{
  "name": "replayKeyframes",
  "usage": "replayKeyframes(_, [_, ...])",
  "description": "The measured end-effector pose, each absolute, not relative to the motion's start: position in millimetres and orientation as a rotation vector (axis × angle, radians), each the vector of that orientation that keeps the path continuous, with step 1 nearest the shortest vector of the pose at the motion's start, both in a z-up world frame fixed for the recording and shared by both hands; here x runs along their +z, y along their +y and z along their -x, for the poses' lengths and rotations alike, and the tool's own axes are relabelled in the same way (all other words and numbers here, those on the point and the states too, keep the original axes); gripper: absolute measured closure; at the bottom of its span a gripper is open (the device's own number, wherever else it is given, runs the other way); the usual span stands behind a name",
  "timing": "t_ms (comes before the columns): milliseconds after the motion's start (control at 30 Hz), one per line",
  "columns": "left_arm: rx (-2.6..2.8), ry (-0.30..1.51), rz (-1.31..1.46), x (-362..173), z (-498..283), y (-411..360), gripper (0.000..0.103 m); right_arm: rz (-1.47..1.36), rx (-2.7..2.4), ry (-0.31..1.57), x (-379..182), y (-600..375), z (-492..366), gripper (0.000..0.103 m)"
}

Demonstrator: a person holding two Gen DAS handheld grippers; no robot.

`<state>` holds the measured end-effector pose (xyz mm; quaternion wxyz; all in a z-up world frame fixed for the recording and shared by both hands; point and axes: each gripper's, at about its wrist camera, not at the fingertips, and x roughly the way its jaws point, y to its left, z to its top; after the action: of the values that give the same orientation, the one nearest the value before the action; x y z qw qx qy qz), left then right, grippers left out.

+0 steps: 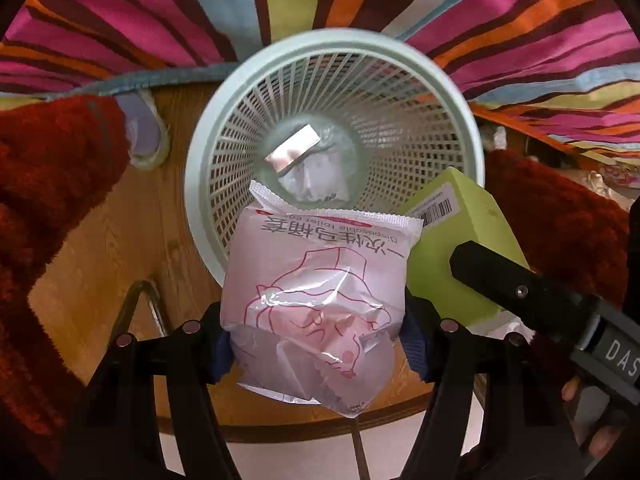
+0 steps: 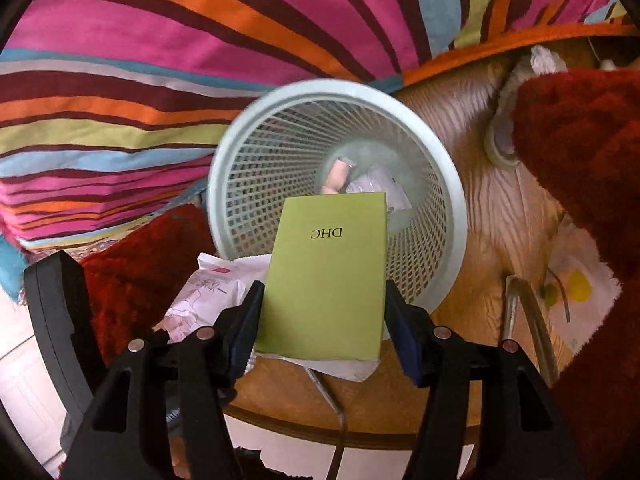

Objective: Collect trash
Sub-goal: 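Open both tools to drop the packet and DHC box into the wastebasket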

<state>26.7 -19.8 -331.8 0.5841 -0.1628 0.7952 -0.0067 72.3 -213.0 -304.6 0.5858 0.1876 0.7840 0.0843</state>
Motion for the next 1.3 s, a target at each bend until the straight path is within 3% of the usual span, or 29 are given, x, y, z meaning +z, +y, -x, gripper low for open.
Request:
replayKeyframes(333, [0.023, 1.913, 0.423, -365, -25, -16, 0.038, -0.379, 0.158, 1.866, -335, -204, -79, 0.046])
replayKeyframes(433, [0.02, 1.927, 0.474, -372, -23, -13, 0.037, -0.387, 0.15, 1.871, -341, -203, -81, 0.041])
replayKeyframes(467, [0.012, 1.932, 0.492, -373, -22, -12, 0.035, -0.399, 0.149, 1.87, -342, -204, -81, 0.039])
replayKeyframes(533, [0.005, 1.937, 0.496, -375, -20, -14, 0.017, -0.407, 0.154, 1.872, -343, -204, -82, 0.038])
replayKeyframes(600, [0.0, 1.933, 0.482, -375, -20, -17, 0.013, -0.388, 0.15, 1.876, -345, -201, -82, 0.037])
replayKeyframes(633, [-0.006, 1.934, 0.487, -376, -20, -18, 0.013, -0.385, 0.148, 1.88, -346, -201, -81, 0.033])
replayKeyframes(667, [-0.011, 1.933, 0.489, -375, -20, -18, 0.011, -0.384, 0.145, 1.88, -346, -199, -82, 0.012])
replayKeyframes(700, [-0.013, 1.926, 0.486, -374, -20, -18, 0.008, -0.383, 0.136, 1.873, -345, -200, -82, 0.008])
replayKeyframes(1300, [0.03, 1.773, 0.454, -340, -23, -6, 0.008, -0.451, 0.136, 1.79, -327, -215, -81, 0.008])
